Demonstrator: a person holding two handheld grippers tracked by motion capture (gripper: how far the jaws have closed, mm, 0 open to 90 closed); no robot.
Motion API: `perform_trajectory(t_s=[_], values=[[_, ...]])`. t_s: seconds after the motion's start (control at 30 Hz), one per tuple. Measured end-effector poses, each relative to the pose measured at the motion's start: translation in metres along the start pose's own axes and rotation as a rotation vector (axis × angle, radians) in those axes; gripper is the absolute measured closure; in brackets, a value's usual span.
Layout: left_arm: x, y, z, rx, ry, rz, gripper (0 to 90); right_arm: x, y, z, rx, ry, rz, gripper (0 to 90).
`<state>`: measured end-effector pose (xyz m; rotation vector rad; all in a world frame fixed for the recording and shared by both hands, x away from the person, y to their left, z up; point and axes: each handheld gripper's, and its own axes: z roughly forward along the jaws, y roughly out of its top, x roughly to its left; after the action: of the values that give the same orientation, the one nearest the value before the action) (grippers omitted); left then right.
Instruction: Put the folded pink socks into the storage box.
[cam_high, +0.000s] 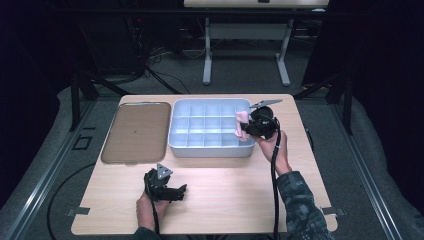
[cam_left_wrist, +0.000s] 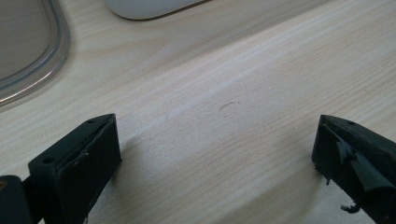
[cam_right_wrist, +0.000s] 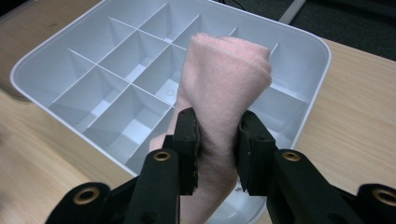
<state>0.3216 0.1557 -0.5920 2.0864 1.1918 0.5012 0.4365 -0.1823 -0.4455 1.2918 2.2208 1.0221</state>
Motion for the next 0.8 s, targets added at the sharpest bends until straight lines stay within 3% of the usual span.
perform_trajectory(t_s=[0.17, 0.8], values=[[0.0, 0.0, 0.0, 0.0, 0.0, 0.0, 0.8, -0.001, -0.003, 0.01, 0.036, -0.06, -0.029, 71.9], [0.0, 0.0, 0.0, 0.0, 0.0, -0.001, 0.9, -0.006, -0.009, 0.036, 0.13, -0.101, -0.039, 71.7]])
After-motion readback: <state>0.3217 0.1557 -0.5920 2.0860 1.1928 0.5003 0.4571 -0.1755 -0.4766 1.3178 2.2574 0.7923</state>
